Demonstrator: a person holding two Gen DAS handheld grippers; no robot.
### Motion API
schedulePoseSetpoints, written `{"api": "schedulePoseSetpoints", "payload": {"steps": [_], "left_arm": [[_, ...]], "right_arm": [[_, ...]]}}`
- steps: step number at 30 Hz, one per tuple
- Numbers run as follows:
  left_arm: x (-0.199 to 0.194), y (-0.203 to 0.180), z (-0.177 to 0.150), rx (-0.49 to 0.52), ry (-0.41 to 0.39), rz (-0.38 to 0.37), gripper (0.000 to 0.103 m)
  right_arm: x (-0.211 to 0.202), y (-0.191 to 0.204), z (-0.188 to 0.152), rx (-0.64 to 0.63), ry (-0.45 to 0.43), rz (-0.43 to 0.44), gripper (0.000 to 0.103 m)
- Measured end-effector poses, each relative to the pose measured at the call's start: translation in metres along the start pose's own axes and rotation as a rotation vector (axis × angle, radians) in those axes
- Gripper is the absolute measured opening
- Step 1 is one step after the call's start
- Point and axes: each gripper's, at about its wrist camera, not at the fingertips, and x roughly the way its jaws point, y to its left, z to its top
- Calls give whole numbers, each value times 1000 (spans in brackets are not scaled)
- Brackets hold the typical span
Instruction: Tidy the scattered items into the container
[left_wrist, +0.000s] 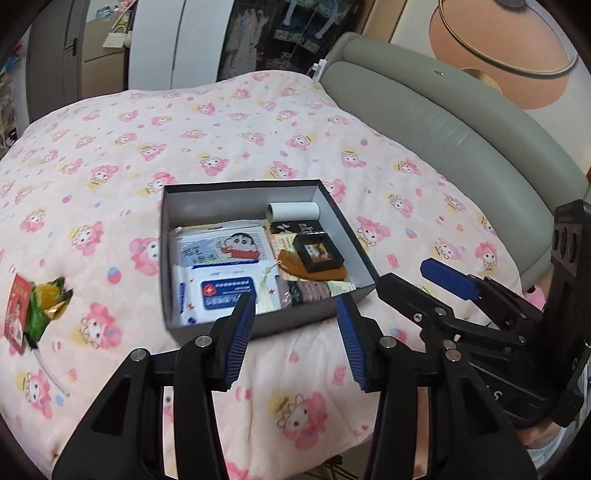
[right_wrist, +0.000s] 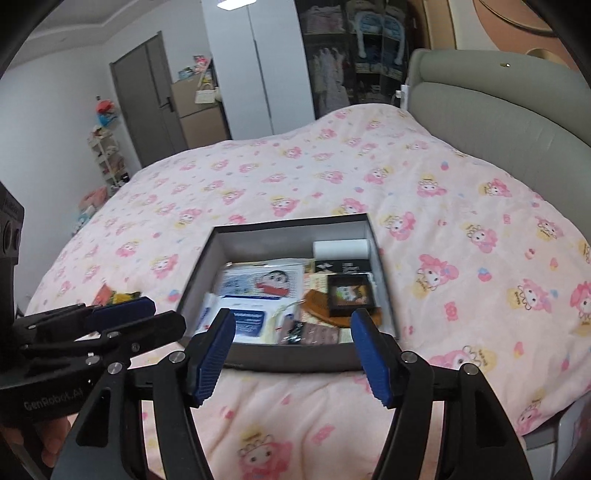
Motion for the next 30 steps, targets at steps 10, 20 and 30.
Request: {"api": "schedulePoseSetpoints", "payload": {"steps": [10,20,30], "left_arm": [[-28,26,-25,-52,-26,38,47],[-66,73,-58,-135,-76,127,47],[-102,150,-104,-312,-119,209,47]], "right_arm": [[-4,42,-10,-75,12,45,62],[6,104,-13,-179,45,132,62],[28,193,-25,-330,89,233,62]]}}
